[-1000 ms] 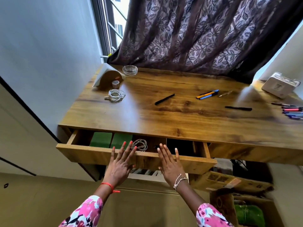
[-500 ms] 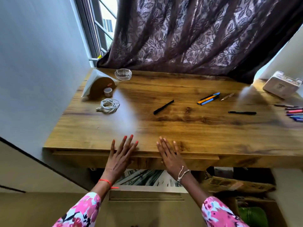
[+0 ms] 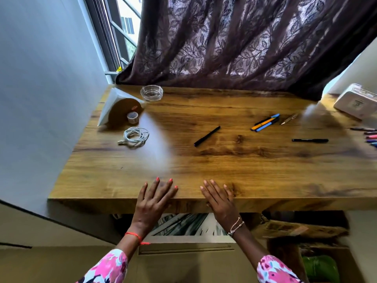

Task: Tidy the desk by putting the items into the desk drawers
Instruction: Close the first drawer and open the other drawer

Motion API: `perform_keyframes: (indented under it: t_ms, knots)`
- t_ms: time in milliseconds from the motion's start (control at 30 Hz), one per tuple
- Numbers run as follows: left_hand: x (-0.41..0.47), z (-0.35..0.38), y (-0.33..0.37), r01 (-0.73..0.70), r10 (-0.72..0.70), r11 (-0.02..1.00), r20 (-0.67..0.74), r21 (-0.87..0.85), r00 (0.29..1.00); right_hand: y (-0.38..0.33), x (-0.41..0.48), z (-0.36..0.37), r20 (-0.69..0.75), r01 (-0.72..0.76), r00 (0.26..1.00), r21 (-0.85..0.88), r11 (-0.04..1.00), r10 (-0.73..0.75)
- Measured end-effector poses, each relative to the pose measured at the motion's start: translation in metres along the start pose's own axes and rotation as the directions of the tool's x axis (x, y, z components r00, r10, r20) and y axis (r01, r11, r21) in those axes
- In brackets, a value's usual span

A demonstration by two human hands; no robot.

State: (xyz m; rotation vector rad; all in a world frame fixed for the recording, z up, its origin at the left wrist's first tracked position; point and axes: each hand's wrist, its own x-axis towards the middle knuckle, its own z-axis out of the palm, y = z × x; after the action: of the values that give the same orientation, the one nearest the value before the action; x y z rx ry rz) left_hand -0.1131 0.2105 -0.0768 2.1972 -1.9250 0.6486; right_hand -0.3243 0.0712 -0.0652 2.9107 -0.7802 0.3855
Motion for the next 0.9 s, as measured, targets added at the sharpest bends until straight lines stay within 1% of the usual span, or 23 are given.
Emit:
perform_keyframes:
  t_ms: [167, 233, 333, 433, 500, 633, 800, 900]
  knots:
    - [-0.001, 0.006, -0.003, -0.019, 0.02, 0.999, -0.033, 0.028, 0.999, 0.0, -0.001, 0.0, 0.031, -0.006, 0.999, 0.044, 0.999, 0.005]
    - [-0.001, 0.005, -0.001, -0.016, 0.017, 1.0, -0.02, 0.016, 1.0, 0.0, -0.001, -0.001, 0.029, 0.0, 1.0, 0.033, 0.999, -0.001]
    - [0.002, -0.003, 0.004, 0.018, -0.016, 0.999, 0.058, -0.034, 0.998, -0.001, -0.001, -0.003, 0.036, 0.003, 0.999, 0.007, 1.0, -0.003]
    - [0.014, -0.019, 0.015, 0.077, -0.054, 0.992, 0.211, -0.1, 0.976, -0.004, 0.002, -0.009, 0.082, -0.04, 0.996, -0.015, 0.999, 0.041]
    - [0.024, -0.03, 0.026, 0.073, -0.028, 0.987, 0.29, -0.146, 0.957, -0.007, 0.001, -0.013, 0.114, -0.049, 0.992, -0.034, 0.998, 0.053]
    - [0.043, -0.044, 0.046, 0.047, 0.04, 0.974, 0.377, -0.221, 0.925, -0.003, -0.011, -0.021, 0.13, -0.051, 0.99, -0.05, 0.997, 0.057]
    - [0.061, -0.05, 0.074, -0.03, 0.145, 0.953, 0.369, -0.301, 0.918, 0.024, -0.041, -0.031, 0.109, -0.056, 0.992, -0.1, 0.993, 0.067]
    - [0.072, -0.048, 0.102, -0.078, 0.218, 0.932, 0.376, -0.355, 0.901, 0.051, -0.058, -0.04, 0.137, -0.08, 0.986, -0.125, 0.989, 0.097]
